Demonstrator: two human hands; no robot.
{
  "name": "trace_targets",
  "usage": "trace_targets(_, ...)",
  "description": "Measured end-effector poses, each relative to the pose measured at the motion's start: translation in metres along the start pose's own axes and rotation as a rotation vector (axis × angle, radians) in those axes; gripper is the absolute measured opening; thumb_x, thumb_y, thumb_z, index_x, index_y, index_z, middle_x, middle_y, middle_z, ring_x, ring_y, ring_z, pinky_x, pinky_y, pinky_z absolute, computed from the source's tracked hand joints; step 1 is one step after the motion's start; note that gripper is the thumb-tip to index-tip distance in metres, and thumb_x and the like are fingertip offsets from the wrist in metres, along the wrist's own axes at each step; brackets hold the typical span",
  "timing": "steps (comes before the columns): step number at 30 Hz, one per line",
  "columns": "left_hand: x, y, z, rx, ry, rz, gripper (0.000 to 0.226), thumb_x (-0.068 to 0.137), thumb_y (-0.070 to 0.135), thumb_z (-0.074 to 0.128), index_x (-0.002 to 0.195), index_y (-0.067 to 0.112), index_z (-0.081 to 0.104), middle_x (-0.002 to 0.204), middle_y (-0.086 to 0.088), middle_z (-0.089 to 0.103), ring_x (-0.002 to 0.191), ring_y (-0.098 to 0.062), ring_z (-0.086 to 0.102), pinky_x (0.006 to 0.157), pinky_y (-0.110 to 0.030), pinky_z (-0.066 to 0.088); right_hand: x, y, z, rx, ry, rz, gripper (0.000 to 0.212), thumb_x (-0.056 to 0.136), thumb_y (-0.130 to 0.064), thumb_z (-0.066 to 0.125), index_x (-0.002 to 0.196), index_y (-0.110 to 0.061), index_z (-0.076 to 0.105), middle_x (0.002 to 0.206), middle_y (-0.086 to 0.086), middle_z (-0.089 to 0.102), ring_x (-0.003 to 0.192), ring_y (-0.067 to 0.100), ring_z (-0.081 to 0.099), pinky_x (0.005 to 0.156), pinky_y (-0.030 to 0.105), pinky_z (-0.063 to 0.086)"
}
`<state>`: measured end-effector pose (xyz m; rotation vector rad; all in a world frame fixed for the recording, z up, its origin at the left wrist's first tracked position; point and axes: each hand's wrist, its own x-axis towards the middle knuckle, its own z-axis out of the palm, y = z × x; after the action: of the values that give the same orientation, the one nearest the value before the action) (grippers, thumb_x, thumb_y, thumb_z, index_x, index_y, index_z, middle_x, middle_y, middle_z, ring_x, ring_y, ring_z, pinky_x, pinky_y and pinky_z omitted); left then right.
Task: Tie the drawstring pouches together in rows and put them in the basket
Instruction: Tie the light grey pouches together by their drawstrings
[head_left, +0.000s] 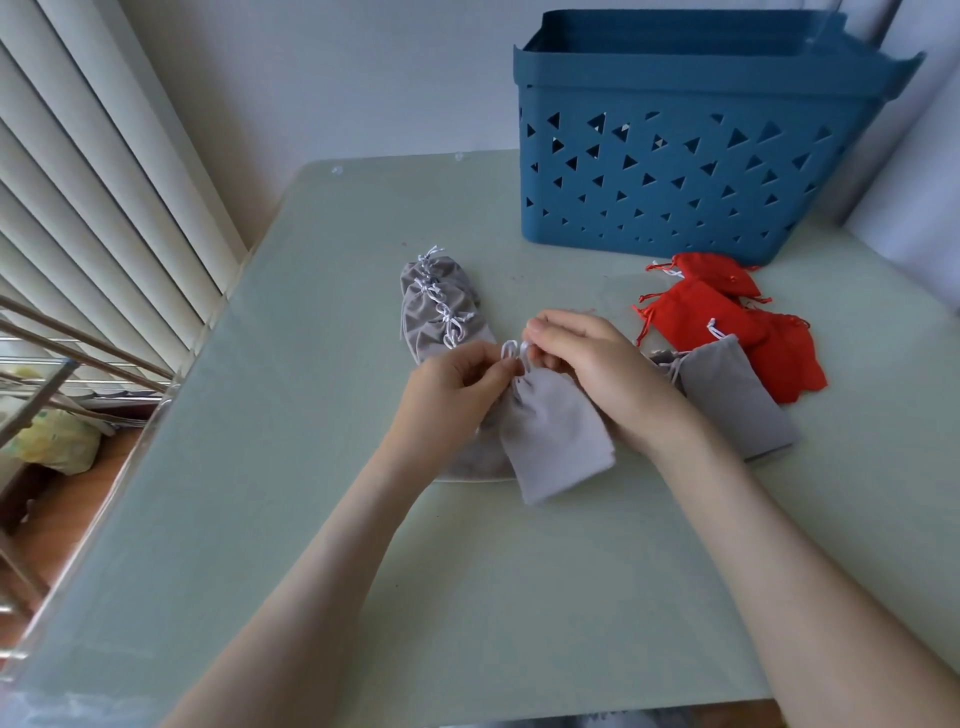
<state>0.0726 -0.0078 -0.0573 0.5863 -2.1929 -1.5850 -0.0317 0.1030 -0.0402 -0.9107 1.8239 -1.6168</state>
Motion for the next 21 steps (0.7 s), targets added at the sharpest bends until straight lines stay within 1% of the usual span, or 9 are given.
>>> trace_targets(2, 0.0001, 0.0007, -0.0003, 0.001, 0.032, -0.012, 0.032, 0.092, 0.028, 0.062, 0.060, 0.026, 0.061, 0.050, 0.013, 0.046, 0.055, -0.011, 0.039, 0.057, -0.026, 0.033, -0.0023, -0.0007, 0.0013, 0.013, -0.082, -0.030, 0.031, 0.100, -0.014, 0.045, 0.070, -0.016, 0.055, 0.065, -0.007, 0.053, 0.064, 0.005, 0.046, 0.062, 0.020, 0.036)
trace_targets(4, 0.0009, 0.0012, -0.0001, 0.014, 0.065, -0.018, 0.032, 0.092, 0.027, 0.060, 0.060, 0.024, 0.060, 0.051, 0.010, 0.047, 0.054, -0.011, 0.040, 0.056, -0.027, 0.035, -0.0029, 0.0005, 0.0020, -0.055, -0.118, -0.071, 0.028, 0.100, -0.011, 0.045, 0.077, -0.018, 0.059, 0.073, -0.015, 0.061, 0.075, 0.000, 0.054, 0.075, 0.018, 0.042)
trace_targets(6, 0.0011, 0.0006, 0.0011, 0.039, 0.083, -0.003, 0.023, 0.093, 0.025, 0.059, 0.072, 0.019, 0.067, 0.059, -0.004, 0.056, 0.059, -0.014, 0.048, 0.059, -0.035, 0.042, -0.0020, 0.0024, 0.0019, -0.106, -0.114, -0.097, 0.025, 0.099, -0.009, 0.047, 0.084, -0.021, 0.062, 0.083, -0.012, 0.066, 0.086, 0.000, 0.058, 0.086, 0.019, 0.043)
trace_targets(7, 0.0010, 0.0000, 0.0016, 0.059, 0.090, 0.007, 0.019, 0.093, 0.024, 0.058, 0.080, 0.015, 0.069, 0.066, -0.011, 0.061, 0.063, -0.016, 0.051, 0.063, -0.040, 0.046, -0.0017, 0.0025, 0.0017, -0.121, -0.106, -0.103, 0.023, 0.098, -0.008, 0.049, 0.086, -0.022, 0.064, 0.086, -0.010, 0.066, 0.088, 0.001, 0.058, 0.088, 0.019, 0.042)
trace_targets(9, 0.0005, -0.0009, 0.0016, 0.094, 0.108, 0.027, 0.017, 0.093, 0.023, 0.057, 0.088, 0.015, 0.071, 0.076, -0.013, 0.066, 0.069, -0.021, 0.057, 0.072, -0.043, 0.049, -0.0011, 0.0028, 0.0022, -0.176, -0.080, -0.124, 0.021, 0.095, -0.007, 0.053, 0.088, -0.022, 0.065, 0.085, -0.010, 0.067, 0.084, 0.001, 0.058, 0.083, 0.016, 0.043)
trace_targets(13, -0.0002, -0.0006, -0.0010, 0.107, 0.137, 0.069, 0.017, 0.094, 0.017, 0.056, 0.088, 0.016, 0.071, 0.075, -0.008, 0.068, 0.077, -0.028, 0.061, 0.072, -0.038, 0.049, -0.0002, 0.0046, 0.0055, -0.316, -0.005, -0.205, 0.015, 0.089, -0.006, 0.060, 0.089, -0.020, 0.066, 0.083, -0.002, 0.068, 0.079, 0.008, 0.060, 0.073, 0.018, 0.041)
trace_targets(17, 0.0013, -0.0041, -0.0004, 0.178, 0.109, 0.100, 0.020, 0.093, 0.010, 0.053, 0.076, 0.010, 0.064, 0.056, 0.009, 0.050, 0.055, -0.005, 0.041, 0.055, -0.018, 0.034, -0.0011, 0.0053, 0.0078, -0.346, 0.043, -0.254, 0.021, 0.086, -0.006, 0.064, 0.099, -0.023, 0.061, 0.078, -0.003, 0.068, 0.080, 0.017, 0.063, 0.078, 0.028, 0.043)
trace_targets(19, 0.0016, -0.0046, 0.0003, 0.229, 0.105, 0.140, 0.020, 0.093, 0.008, 0.052, 0.076, 0.011, 0.063, 0.061, 0.009, 0.052, 0.058, -0.004, 0.043, 0.055, -0.015, 0.033, -0.0008, 0.0064, 0.0086, -0.382, 0.046, -0.252, 0.028, 0.086, -0.006, 0.064, 0.107, -0.024, 0.061, 0.077, -0.005, 0.068, 0.080, 0.014, 0.063, 0.079, 0.025, 0.043)
trace_targets(21, 0.0008, -0.0057, 0.0009, 0.278, 0.118, 0.212, 0.019, 0.093, 0.006, 0.052, 0.086, 0.011, 0.069, 0.074, 0.002, 0.059, 0.067, -0.006, 0.049, 0.060, -0.012, 0.036, 0.0005, 0.0074, 0.0085, -0.420, 0.054, -0.228, 0.025, 0.086, -0.007, 0.064, 0.106, -0.022, 0.065, 0.078, -0.006, 0.067, 0.081, 0.012, 0.062, 0.077, 0.019, 0.043)
